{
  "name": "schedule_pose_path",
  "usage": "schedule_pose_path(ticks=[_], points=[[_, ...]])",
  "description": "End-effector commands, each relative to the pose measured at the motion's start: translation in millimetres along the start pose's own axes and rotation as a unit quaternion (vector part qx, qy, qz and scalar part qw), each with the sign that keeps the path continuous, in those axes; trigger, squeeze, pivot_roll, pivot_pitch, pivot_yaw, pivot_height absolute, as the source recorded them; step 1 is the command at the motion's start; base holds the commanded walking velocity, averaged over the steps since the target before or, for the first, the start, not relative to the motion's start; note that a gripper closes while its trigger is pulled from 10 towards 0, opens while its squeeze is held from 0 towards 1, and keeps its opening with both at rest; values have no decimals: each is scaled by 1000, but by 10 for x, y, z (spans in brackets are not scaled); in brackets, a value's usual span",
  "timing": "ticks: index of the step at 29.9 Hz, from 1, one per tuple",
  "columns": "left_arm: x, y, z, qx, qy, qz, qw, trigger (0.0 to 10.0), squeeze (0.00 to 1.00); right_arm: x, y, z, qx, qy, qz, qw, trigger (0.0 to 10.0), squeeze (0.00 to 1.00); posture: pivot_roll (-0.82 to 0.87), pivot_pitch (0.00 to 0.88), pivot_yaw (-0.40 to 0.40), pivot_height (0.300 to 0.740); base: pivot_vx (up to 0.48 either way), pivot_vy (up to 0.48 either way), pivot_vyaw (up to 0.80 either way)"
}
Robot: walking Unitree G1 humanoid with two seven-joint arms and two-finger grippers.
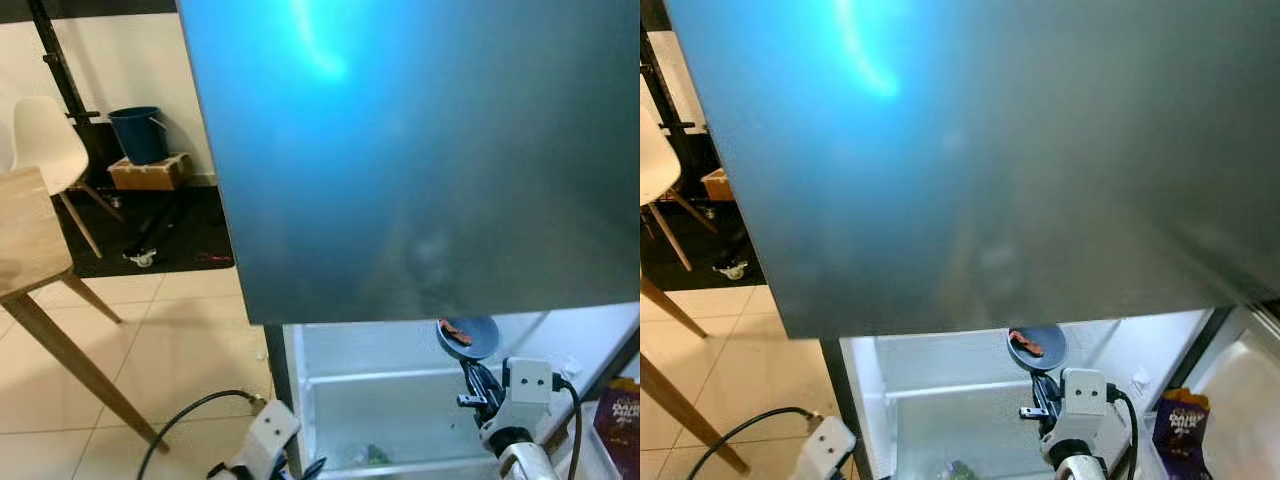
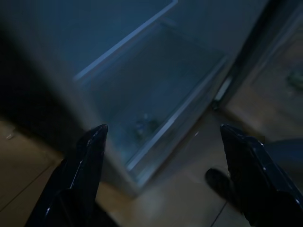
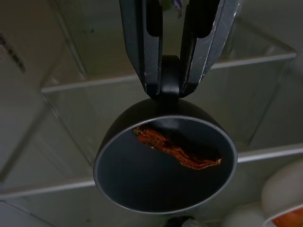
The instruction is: Restocking fridge
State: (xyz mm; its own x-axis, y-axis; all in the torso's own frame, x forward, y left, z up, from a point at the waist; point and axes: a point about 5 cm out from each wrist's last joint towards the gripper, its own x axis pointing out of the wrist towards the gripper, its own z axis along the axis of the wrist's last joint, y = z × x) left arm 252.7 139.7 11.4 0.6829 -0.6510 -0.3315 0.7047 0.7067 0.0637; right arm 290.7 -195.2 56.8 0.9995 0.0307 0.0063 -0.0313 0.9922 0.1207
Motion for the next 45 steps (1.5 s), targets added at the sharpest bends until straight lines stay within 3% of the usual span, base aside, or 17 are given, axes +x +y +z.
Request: schedule_pose_path(ticks=[1, 9, 13, 14, 22, 33, 45], points=[[13, -79, -28, -10, 3, -11, 1000, 10000, 0, -26, -43, 8, 6, 1, -6, 1000, 10000, 0, -75, 144, 8, 651, 0, 0, 0], [101, -203, 10, 4, 2, -18, 1000, 10000, 0, 35, -14, 168, 10, -22, 2, 1000, 10000, 0, -67, 171, -4, 651, 0, 0, 0], [139, -127, 48, 39, 1, 23, 999, 10000, 0, 130, 65, 289, 10, -39, 17, 999, 10000, 0, -68, 176, -1, 651, 0, 0, 0], [145, -44, 95, 58, -6, 55, 997, 10000, 0, 205, 127, 361, 10, -44, 33, 998, 10000, 0, -68, 176, 3, 651, 0, 0, 0], [102, 180, 321, 77, -53, 120, 988, 10000, 0, 369, 313, 575, 12, -52, 78, 996, 10000, 0, -64, 176, 4, 651, 0, 0, 0], [144, 149, 333, 88, -54, 115, 988, 10000, 0, 524, 384, 766, 10, -59, 92, 994, 10000, 0, -59, 178, 9, 636, 0, 0, 0], [121, 150, 333, 91, -53, 106, 989, 10000, 0, 626, 293, 1031, -5, -87, 76, 993, 10000, 0, -58, 184, 19, 627, 0, 0, 0]])
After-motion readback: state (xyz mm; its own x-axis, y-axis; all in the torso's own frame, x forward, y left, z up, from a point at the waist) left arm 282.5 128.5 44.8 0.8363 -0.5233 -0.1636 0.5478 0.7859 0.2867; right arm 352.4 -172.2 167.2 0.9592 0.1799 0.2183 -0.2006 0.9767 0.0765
